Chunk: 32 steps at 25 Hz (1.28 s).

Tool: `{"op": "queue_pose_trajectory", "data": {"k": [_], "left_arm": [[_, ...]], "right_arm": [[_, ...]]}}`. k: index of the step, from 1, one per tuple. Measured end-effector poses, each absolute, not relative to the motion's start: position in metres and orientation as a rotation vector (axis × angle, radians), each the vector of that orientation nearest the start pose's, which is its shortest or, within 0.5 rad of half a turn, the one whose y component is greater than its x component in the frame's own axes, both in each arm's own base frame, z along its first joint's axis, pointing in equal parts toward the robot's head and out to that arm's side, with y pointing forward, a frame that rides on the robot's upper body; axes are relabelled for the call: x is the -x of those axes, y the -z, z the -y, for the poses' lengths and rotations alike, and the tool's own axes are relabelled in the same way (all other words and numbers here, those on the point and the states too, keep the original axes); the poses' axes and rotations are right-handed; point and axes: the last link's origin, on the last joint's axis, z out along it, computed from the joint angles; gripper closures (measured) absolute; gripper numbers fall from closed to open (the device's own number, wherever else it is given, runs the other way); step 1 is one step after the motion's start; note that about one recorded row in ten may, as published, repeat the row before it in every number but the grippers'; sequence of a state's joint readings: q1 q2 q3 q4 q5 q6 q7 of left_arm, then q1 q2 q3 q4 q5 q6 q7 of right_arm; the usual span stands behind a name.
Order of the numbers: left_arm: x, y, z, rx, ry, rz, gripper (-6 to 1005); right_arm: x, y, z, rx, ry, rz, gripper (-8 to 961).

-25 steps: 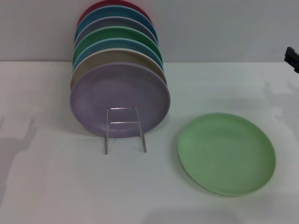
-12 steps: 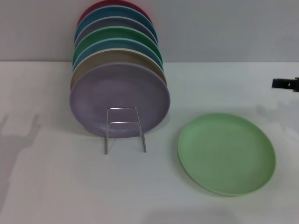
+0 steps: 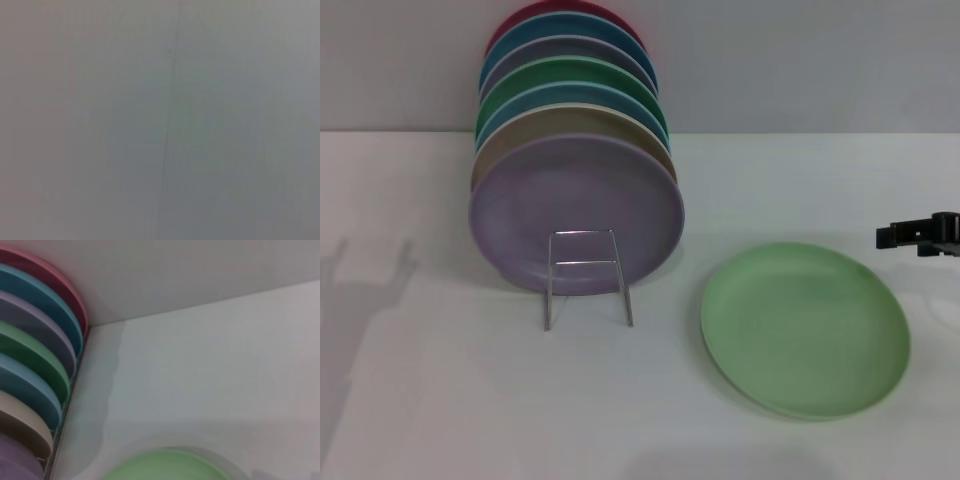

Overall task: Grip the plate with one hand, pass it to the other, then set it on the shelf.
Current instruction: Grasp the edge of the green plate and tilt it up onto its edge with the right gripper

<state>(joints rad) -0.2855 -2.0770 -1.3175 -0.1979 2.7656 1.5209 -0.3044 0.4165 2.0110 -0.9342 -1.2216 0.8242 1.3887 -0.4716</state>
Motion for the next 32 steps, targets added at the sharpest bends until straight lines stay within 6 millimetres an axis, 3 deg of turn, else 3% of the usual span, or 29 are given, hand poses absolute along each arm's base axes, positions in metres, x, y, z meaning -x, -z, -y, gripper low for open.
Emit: {"op": "queue_pose_trajectory", "data": {"k": [10, 32], "left_arm": [[0.323, -0.034, -0.286, 1.416, 1.003, 0.379, 160], [0.319, -0.034, -0.290, 1.417, 1.014, 0.367, 161]], "right_arm": [[-0.290, -0.082, -0.361, 2.061, -0.102, -1.660, 251], [-0.294, -0.071, -0.366, 2.101, 0.077, -1.740, 273]]}}
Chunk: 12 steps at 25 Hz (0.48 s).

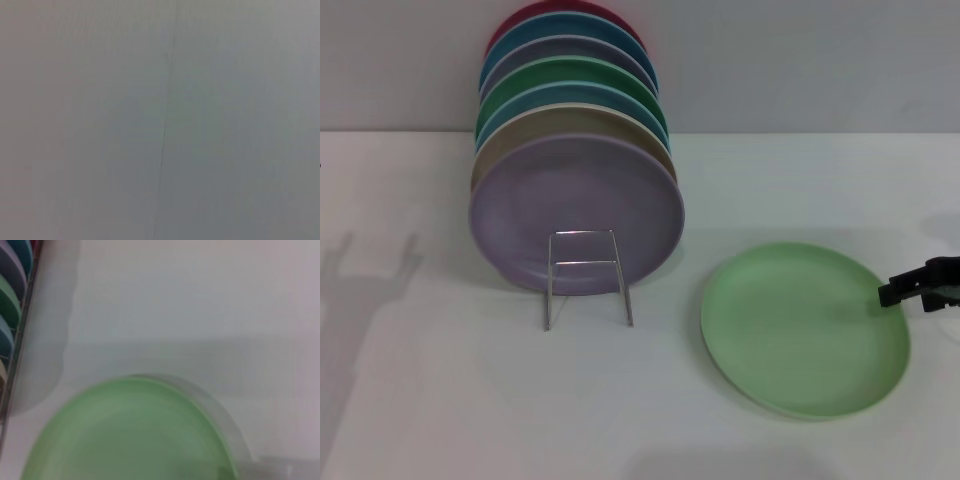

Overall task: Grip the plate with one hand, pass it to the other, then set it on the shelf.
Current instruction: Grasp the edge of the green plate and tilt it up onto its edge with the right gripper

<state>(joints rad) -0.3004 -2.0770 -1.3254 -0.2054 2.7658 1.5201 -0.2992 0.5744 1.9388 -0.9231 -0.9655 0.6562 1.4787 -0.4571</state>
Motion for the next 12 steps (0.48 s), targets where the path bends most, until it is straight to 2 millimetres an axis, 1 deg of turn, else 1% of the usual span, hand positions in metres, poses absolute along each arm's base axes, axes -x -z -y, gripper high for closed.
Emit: {"op": "queue_pose_trajectory", "data": {"k": [3, 12], "left_arm": [[0.3181, -0.0340, -0.2908, 1.418, 1.016, 0.366, 161], [0.3183, -0.0340, -0.2906, 1.418, 1.017, 0.368, 161]], "right_arm": [[-0.2967, -0.0678, -0.3656, 2.096, 0.111, -1.747, 276], [-0.2972, -0.0624, -0.3673, 2.099, 0.122, -1.751, 286]]}}
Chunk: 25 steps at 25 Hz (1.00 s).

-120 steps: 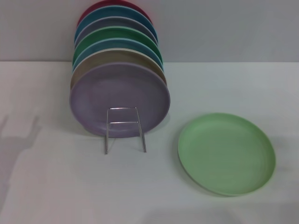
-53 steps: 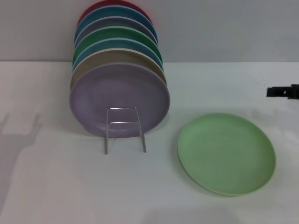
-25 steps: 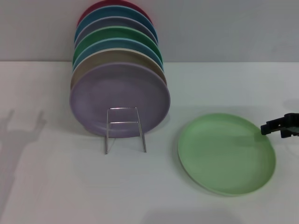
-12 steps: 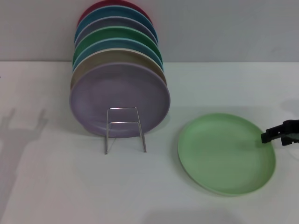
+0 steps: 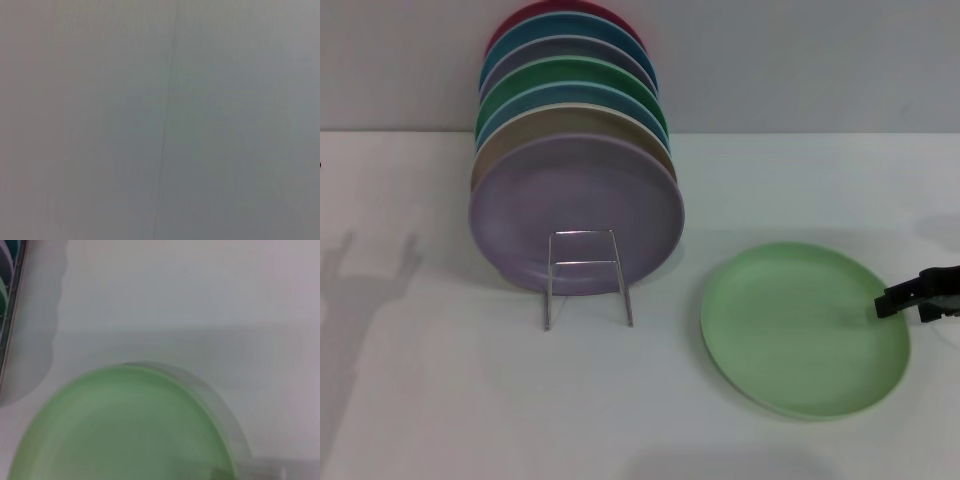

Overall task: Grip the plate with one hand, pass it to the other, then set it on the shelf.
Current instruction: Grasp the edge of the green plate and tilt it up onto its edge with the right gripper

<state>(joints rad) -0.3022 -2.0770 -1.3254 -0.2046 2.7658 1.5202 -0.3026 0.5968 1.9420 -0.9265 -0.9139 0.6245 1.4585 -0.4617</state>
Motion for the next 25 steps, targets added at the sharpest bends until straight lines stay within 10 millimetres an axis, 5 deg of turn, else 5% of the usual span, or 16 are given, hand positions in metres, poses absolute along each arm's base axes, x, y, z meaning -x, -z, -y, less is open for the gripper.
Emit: {"op": "queue_pose_trajectory", "data": {"k": [16, 25], "left_arm": [[0.320, -0.034, -0.289, 1.415, 1.020, 0.375, 161], [0.320, -0.034, -0.288, 1.413, 1.022, 0.373, 161]], "right_arm": [[-0.299, -0.050, -0.371, 2.104, 0.194, -1.737, 304], [-0.298, -0.051, -0.372, 2.103, 0.184, -1.735, 629]]}}
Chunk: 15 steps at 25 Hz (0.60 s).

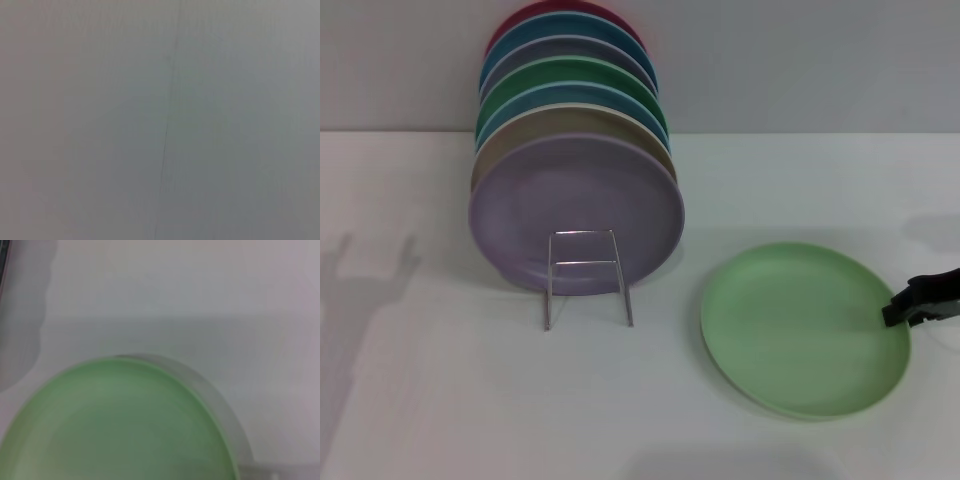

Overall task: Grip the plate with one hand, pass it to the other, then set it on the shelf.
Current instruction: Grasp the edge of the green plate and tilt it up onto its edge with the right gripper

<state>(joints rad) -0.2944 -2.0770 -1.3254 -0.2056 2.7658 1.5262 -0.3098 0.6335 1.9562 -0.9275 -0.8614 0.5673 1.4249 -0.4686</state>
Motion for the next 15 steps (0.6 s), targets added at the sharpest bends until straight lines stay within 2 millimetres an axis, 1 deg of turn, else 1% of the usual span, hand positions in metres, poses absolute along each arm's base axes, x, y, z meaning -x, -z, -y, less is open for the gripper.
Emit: {"op": "queue_pose_trajectory", "data": {"k": [3, 15], "left_arm": [[0.3196, -0.0345, -0.2879, 1.413, 1.023, 0.373, 161], [0.3197, -0.0348, -0.2878, 1.411, 1.023, 0.372, 161]], "right_arm": [[-0.2971, -0.0499, -0.3718, 2.107, 0.190, -1.731, 730], [-0.2971, -0.0501, -0.3744, 2.103, 0.196, -1.713, 733]]}}
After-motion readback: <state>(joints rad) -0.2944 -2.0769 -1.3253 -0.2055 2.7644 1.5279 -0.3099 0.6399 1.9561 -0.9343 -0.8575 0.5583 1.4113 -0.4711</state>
